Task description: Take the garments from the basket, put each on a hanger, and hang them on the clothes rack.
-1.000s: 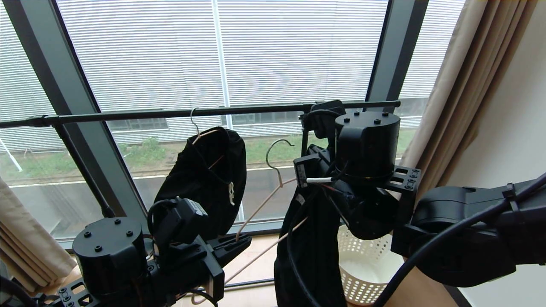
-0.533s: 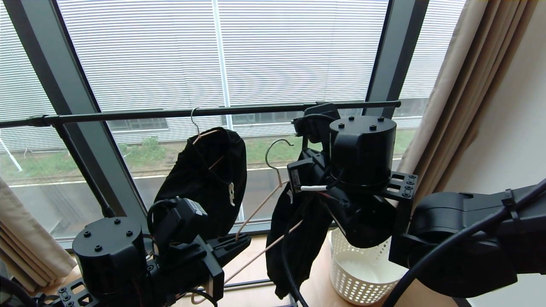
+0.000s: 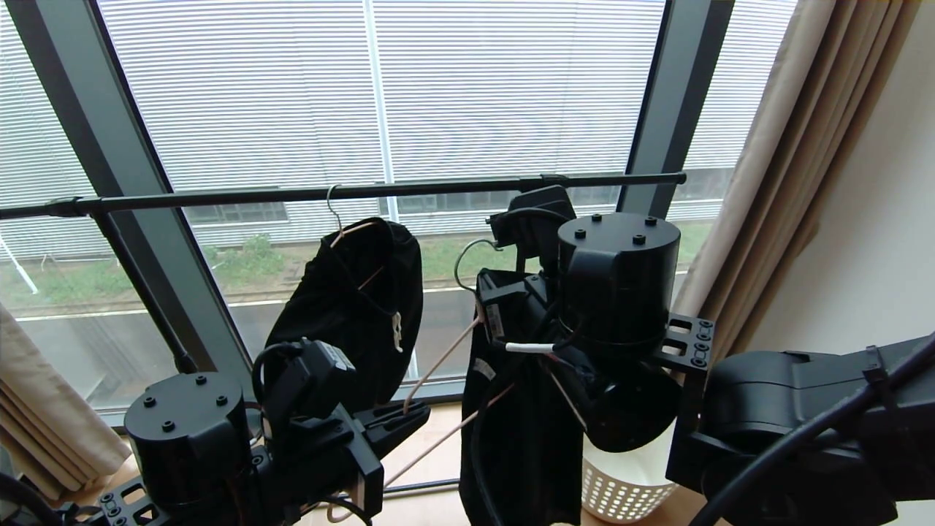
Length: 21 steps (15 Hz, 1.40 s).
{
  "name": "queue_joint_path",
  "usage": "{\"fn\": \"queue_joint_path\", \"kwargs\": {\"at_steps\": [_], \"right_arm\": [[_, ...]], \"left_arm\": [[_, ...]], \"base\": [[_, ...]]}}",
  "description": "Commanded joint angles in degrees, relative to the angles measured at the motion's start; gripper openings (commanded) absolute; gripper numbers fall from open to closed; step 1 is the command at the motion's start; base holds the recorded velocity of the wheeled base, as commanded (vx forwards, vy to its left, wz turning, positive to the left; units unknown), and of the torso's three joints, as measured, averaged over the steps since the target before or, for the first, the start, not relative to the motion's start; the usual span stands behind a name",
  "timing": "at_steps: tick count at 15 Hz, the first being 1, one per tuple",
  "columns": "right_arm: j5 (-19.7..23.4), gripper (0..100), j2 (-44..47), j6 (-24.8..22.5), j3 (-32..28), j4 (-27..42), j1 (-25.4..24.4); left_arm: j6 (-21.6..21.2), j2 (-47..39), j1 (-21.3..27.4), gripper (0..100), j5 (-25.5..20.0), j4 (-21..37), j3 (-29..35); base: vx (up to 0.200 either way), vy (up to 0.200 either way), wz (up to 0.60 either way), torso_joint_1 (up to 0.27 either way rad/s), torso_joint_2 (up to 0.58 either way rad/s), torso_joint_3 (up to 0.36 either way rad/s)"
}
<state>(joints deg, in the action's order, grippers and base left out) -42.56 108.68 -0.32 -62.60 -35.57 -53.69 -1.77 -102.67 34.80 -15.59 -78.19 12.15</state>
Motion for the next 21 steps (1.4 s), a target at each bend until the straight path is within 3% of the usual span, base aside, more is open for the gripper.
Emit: {"fn": "queue_joint_path", "kwargs": {"at_steps": [1, 19, 21], "right_arm": [[0.0, 100, -1.1, 0.0, 0.8, 0.0, 0.2], [0.5, 100, -7.3, -0.2, 9.8, -0.6, 0.1], [2.4, 100, -8.4, -1.0, 11.1, -0.6, -0.7]], "left_arm": [[0.0, 0.0, 0.0, 0, 0.0, 0.0, 0.0], [0.0, 0.3, 0.0, 0, 0.0, -0.1, 0.2], [0.1, 0.2, 0.0, 0, 0.0, -1.5, 0.0]], "base": [[0.0, 0.0, 0.0, 0.0, 0.0, 0.0], [0.0, 0.0, 0.0, 0.0, 0.0, 0.0], [0.0, 0.0, 0.0, 0.0, 0.0, 0.0]]}}
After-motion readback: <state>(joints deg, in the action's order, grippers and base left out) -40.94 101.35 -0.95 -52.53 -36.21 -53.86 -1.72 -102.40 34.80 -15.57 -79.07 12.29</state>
